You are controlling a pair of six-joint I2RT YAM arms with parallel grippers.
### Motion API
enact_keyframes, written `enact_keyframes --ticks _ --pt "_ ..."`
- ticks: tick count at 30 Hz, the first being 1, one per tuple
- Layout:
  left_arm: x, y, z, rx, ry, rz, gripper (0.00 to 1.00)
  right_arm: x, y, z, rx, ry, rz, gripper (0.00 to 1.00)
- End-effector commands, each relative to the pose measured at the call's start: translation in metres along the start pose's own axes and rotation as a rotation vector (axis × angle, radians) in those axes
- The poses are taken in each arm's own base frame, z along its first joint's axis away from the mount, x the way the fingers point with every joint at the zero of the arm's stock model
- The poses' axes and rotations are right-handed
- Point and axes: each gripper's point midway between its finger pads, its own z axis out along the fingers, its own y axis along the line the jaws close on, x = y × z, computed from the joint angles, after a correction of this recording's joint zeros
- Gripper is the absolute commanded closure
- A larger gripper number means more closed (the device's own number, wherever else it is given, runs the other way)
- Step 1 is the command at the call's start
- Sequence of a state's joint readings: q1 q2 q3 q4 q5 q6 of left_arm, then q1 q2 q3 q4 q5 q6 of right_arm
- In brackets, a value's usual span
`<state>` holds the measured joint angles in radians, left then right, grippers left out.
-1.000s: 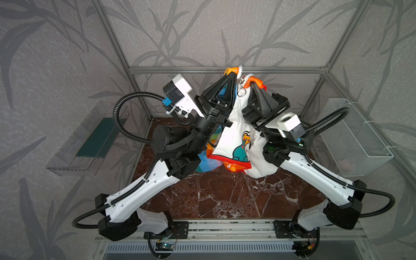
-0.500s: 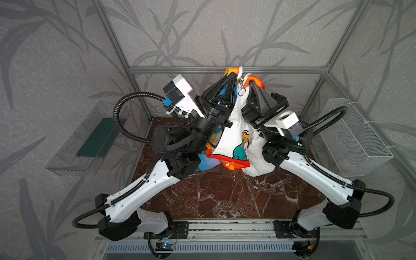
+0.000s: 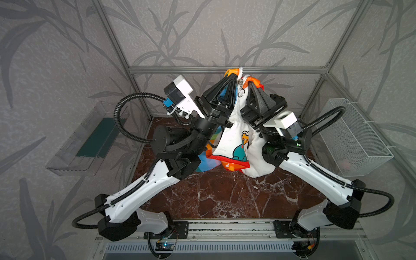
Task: Zip up the jacket
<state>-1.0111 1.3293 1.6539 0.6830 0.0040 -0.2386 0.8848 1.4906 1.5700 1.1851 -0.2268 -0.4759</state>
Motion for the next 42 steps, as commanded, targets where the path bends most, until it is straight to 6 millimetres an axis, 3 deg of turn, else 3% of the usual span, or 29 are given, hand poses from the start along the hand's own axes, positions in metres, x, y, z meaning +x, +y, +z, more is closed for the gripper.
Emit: enact_keyframes --ticks 1,21,42 --pt "-0.029 -0.011 -0.003 0.035 -0.065 0.012 1.00 -0.024 -0.016 -0.001 0.050 -0.050 -0.002 1.00" --pt "-0.035 -0.011 -0.004 0.030 -0.077 0.022 1.00 -0.036 -0.019 -0.003 0.049 -0.077 0.008 1.00" --pt "-0.026 -0.009 -0.002 0.029 -0.060 0.009 1.00 -0.037 -0.019 0.003 0.042 -0.088 0.012 1.00"
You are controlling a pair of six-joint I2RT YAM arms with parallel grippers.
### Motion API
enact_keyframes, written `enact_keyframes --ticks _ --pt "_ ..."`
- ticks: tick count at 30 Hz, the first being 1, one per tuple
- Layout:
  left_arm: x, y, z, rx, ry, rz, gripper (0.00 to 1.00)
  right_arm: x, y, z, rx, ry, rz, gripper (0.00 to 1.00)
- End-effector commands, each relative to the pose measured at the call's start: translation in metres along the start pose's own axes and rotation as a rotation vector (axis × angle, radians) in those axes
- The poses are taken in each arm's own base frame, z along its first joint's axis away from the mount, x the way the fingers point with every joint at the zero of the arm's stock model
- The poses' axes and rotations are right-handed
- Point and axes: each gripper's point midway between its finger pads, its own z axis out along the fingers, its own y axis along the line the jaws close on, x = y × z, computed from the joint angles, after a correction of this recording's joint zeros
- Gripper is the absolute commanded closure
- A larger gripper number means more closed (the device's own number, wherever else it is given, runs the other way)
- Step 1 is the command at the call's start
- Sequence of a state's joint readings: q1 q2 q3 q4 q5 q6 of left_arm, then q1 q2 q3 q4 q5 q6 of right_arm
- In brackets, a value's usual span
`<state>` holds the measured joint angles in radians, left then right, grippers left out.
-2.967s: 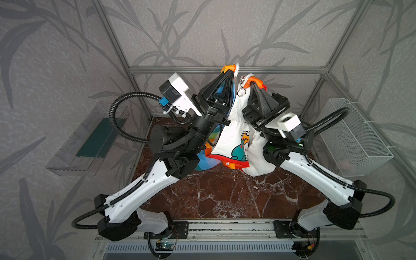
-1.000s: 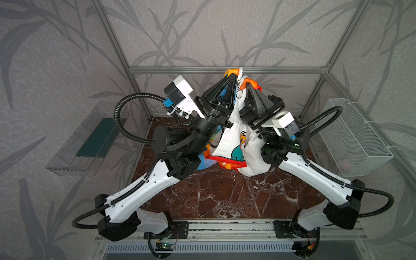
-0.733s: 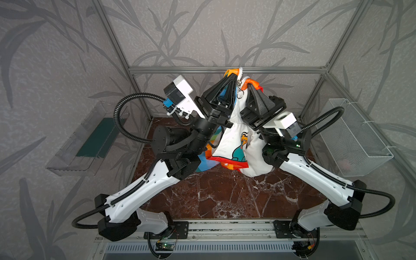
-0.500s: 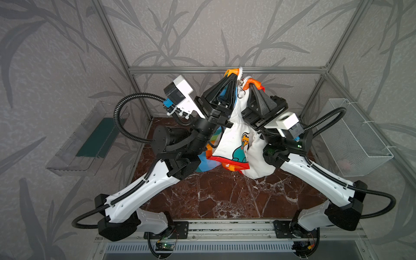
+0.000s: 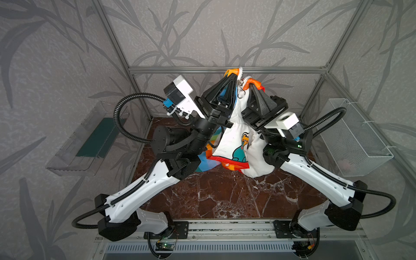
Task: Zip up the jacket
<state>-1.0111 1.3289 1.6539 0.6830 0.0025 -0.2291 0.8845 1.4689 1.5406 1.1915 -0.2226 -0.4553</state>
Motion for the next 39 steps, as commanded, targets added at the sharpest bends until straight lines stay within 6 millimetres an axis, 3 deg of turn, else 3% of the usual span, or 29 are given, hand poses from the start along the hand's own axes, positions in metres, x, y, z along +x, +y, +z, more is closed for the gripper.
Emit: enact_keyframes --ticks 1,39 --pt "-0.025 -0.009 -0.002 0.029 -0.059 -0.003 1.00 -0.035 -0.017 0.007 0.039 -0.093 -0.009 1.00" --pt "-0.029 -0.011 -0.001 0.035 -0.066 0.004 1.00 -0.016 -0.012 0.002 0.046 -0.045 0.006 1.00"
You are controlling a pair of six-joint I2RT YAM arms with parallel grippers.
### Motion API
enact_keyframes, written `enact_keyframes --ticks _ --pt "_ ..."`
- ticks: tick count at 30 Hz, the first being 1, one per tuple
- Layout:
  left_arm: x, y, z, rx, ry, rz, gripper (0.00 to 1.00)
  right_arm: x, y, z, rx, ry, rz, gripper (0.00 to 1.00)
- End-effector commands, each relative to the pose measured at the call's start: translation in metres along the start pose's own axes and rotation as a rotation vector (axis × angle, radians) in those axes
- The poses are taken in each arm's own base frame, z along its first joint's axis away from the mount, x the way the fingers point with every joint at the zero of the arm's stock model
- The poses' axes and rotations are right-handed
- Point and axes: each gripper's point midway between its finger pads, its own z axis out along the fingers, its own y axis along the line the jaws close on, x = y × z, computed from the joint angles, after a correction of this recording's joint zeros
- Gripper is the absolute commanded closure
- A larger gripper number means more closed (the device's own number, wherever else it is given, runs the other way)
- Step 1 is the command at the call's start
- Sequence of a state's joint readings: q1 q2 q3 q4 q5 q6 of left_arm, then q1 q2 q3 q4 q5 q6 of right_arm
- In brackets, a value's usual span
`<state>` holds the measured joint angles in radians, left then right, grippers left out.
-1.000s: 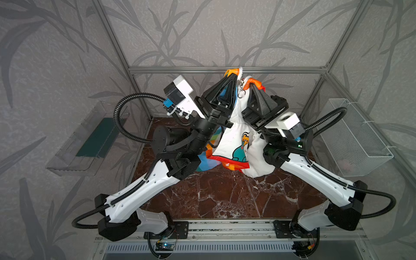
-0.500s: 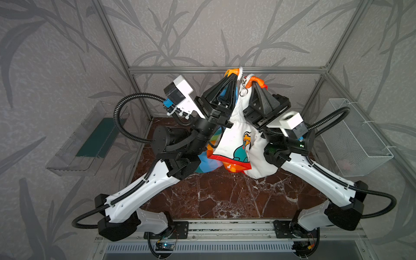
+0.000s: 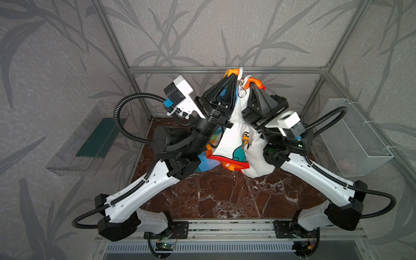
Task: Zip up the jacket
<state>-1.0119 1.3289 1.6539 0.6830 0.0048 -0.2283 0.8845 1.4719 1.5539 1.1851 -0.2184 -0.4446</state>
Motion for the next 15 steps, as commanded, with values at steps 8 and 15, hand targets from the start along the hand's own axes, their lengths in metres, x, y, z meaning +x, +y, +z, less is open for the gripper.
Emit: enact_keyframes --ticks 8,15 --pt "-0.0256 -0.0092 -0.0011 0.029 -0.063 -0.004 1.00 -0.0204 -0.0104 0.0033 0.030 -0.058 -0.002 1.00" --pt "-0.0220 -0.0074 -0.0015 0.023 -0.056 -0.010 1.00 -0.0214 -0.0105 0.0057 0.028 -0.067 0.005 1.00"
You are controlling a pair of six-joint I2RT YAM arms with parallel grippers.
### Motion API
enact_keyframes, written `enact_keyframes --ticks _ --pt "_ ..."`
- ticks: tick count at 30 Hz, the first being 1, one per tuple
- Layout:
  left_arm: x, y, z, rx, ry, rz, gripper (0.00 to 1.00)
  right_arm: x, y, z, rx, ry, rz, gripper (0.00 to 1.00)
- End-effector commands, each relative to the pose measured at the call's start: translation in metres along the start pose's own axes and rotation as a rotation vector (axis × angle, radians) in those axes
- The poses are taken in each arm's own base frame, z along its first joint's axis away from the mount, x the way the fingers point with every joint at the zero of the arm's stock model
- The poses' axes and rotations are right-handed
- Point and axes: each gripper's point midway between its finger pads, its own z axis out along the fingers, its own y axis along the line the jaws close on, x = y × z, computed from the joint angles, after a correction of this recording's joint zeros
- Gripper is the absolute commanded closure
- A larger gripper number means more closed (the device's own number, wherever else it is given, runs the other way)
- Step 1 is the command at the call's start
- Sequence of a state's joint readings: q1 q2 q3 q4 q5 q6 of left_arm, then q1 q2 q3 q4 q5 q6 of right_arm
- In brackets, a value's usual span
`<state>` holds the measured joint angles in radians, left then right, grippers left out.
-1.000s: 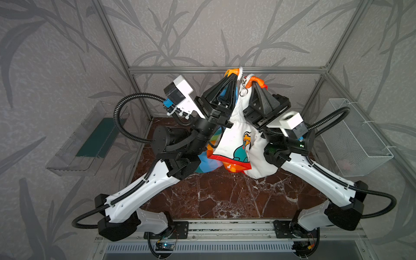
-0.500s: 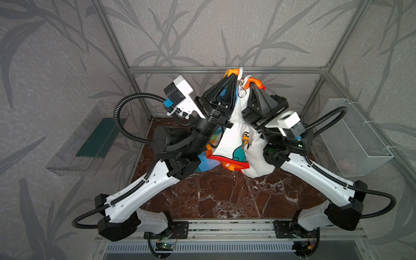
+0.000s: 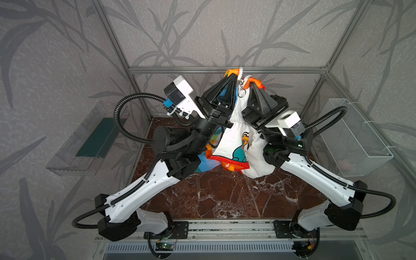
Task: Zip up the jacket
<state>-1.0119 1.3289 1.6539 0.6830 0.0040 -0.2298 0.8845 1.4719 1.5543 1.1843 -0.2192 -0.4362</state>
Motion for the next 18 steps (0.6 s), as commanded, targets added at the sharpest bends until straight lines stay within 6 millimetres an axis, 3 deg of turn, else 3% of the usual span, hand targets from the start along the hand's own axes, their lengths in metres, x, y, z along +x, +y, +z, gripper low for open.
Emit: enact_keyframes --ticks 1,18 --pt "-0.0204 -0.0068 -0.0016 0.021 -0.053 -0.008 1.00 -0.0218 -0.0101 0.0057 0.027 -0.069 -0.003 1.00" --pt "-0.0153 -0.0060 -0.0025 0.021 -0.043 -0.016 1.00 -0.0227 -0.0105 0.0090 0.022 -0.070 0.000 1.00"
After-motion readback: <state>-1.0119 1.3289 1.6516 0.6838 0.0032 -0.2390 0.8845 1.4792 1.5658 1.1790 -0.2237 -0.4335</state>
